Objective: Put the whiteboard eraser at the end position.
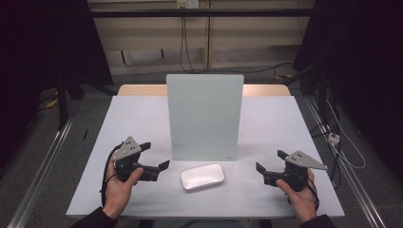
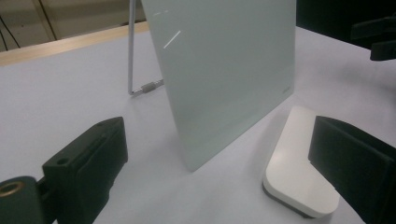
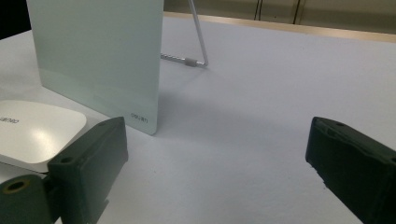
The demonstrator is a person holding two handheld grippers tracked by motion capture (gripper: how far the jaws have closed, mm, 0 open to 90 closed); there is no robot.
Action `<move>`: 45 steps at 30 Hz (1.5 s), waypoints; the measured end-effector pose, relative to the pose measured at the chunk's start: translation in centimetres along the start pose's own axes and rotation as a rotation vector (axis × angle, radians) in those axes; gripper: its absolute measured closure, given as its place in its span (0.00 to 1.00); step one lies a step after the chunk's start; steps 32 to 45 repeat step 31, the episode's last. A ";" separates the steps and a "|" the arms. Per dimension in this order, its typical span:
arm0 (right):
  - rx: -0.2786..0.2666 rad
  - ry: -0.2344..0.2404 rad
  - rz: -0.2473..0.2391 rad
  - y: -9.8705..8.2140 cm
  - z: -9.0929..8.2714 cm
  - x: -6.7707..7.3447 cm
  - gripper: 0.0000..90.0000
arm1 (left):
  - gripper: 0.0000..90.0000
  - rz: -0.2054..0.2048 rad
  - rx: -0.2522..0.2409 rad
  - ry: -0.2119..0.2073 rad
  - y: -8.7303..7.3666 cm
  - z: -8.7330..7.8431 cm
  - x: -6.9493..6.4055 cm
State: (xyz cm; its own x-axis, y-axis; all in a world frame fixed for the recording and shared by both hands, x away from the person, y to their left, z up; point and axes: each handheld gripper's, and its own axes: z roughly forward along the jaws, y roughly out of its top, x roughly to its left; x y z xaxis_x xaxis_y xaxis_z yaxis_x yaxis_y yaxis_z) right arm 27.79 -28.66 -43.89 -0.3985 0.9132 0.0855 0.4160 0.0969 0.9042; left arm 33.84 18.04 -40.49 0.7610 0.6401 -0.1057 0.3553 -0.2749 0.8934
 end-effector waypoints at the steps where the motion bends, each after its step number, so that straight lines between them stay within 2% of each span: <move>1: -0.003 -0.002 0.005 0.0 0.0 0.0 0.06 | 0.05 -0.010 0.000 0.006 -0.2 -0.1 0.1; 5: 0.002 -0.003 0.005 -0.1 -0.2 -0.1 0.06 | 0.05 -0.009 0.000 0.011 -0.7 -0.6 0.3; 6: 0.000 -0.003 0.004 -0.1 -0.2 -0.1 0.06 | 0.05 0.002 0.004 0.017 -0.8 -0.7 0.3; 9: 0.004 0.001 0.013 -0.2 -0.3 -0.1 0.06 | 0.05 -0.013 0.016 0.005 -1.3 -0.9 0.3; 10: 0.006 0.001 0.007 -0.2 -0.3 -0.2 0.06 | 0.05 -0.022 0.017 0.017 -1.5 -1.0 0.1; 11: 0.008 -0.002 0.013 -0.3 -0.4 -0.2 0.06 | 0.05 -0.012 0.013 0.041 -1.7 -1.1 -0.1; 12: 0.003 -0.003 0.018 -0.2 -0.4 -0.2 0.06 | 0.05 -0.009 0.011 0.041 -1.9 -1.2 -0.1; 13: 0.000 -0.002 0.017 -0.2 -0.4 -0.2 0.06 | 0.05 -0.031 0.005 0.037 -2.0 -1.4 -0.2; 15: 0.003 0.000 0.015 -0.3 -0.5 -0.2 0.06 | 0.05 -0.043 -0.007 0.062 -2.3 -1.7 -0.2; 18: -0.002 -0.002 0.014 -0.2 -0.5 -0.2 0.06 | 0.05 -0.045 -0.022 0.075 -2.6 -2.2 0.1; 21: -0.002 -0.003 0.013 -0.2 -0.5 -0.2 0.06 | 0.05 -0.059 -0.027 0.073 -2.9 -2.4 0.4; 25: -0.002 -0.003 0.009 -0.2 -0.4 -0.2 0.06 | 0.05 -0.041 -0.014 0.071 -3.0 -2.3 0.3; 27: -0.002 -0.004 0.009 -0.2 -0.5 -0.1 0.06 | 0.05 -0.045 -0.028 0.062 -2.9 -2.4 0.4; 29: -0.004 -0.004 0.006 -0.2 -0.4 -0.2 0.06 | 0.05 -0.032 -0.026 0.077 -2.9 -2.5 0.4; 45: 0.004 -0.005 0.006 -0.2 -0.4 -0.2 0.06 | 0.05 -0.041 -0.021 0.073 -2.9 -2.3 0.4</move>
